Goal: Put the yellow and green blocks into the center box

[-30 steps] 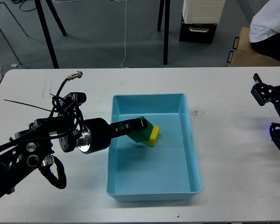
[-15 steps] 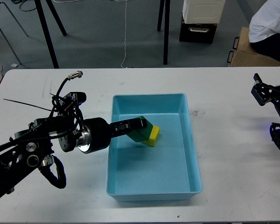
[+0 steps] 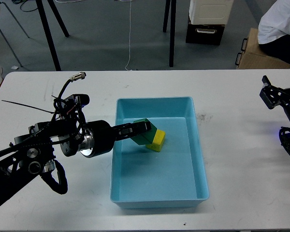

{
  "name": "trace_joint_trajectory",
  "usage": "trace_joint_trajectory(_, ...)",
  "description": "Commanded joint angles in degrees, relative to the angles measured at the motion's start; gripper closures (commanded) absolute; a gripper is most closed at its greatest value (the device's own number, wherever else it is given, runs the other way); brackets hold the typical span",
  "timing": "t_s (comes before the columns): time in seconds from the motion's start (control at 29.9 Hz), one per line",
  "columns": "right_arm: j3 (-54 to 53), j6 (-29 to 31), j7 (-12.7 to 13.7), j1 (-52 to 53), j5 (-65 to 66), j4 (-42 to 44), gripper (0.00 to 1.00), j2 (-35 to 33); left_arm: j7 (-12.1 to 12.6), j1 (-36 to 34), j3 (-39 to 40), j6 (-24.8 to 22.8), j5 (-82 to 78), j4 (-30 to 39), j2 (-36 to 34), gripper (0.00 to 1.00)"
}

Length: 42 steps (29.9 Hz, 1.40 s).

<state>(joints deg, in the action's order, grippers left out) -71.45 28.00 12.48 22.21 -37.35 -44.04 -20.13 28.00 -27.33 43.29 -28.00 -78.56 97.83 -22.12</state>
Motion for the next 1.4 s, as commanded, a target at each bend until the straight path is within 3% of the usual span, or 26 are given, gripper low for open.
trace_joint_trajectory(0.0, 0.0, 0.0, 0.0, 0.02, 0.0, 0.0, 0.01, 0.01, 0.0, -0.17, -0.05, 0.0, -0.63, 0.08, -0.03, 0.59)
trace_joint_trajectory(0.03, 0.0, 0.0, 0.0, 0.02, 0.0, 0.0, 0.01, 0.01, 0.0, -0.18, -0.05, 0.0, -0.63, 0.08, 0.06, 0.56)
trace_joint_trajectory(0.07, 0.0, 0.0, 0.0, 0.02, 0.0, 0.0, 0.01, 0.01, 0.0, -0.18, 0.12, 0.0, -0.63, -0.01, 0.14, 0.46)
trace_joint_trajectory(0.1, 0.0, 0.0, 0.0, 0.02, 0.0, 0.0, 0.01, 0.01, 0.0, -0.09, 0.3, 0.0, -0.72, -0.01, 0.32, 0.26)
trace_joint_trajectory(0.13, 0.0, 0.0, 0.0, 0.02, 0.0, 0.09, 0.01, 0.01, 0.0, 0.0, 0.48, 0.0, -0.63, -0.01, 0.41, 0.14)
trace_joint_trajectory(0.23, 0.0, 0.0, 0.0, 0.02, 0.0, 0.09, 0.01, 0.01, 0.0, 0.09, 0.83, 0.0, 0.68, 0.08, 0.41, 0.0)
trace_joint_trajectory(0.84, 0.09, 0.0, 0.0, 0.2, 0.09, 0.09, 0.01, 0.01, 0.0, -0.18, 1.79, 0.0, 4.12, -0.36, 1.38, 0.0)
trace_joint_trajectory(1.07, 0.09, 0.0, 0.09, 0.2, 0.09, 0.09, 0.01, 0.01, 0.0, -0.26, 15.12, 0.0, 6.04, -0.88, 3.84, 0.0)
trace_joint_trajectory(1.37, 0.09, 0.0, 0.09, 0.2, 0.09, -0.08, 0.01, 0.01, 0.0, -2.46, 29.37, 0.0, 10.34, -6.33, 4.98, 0.0)
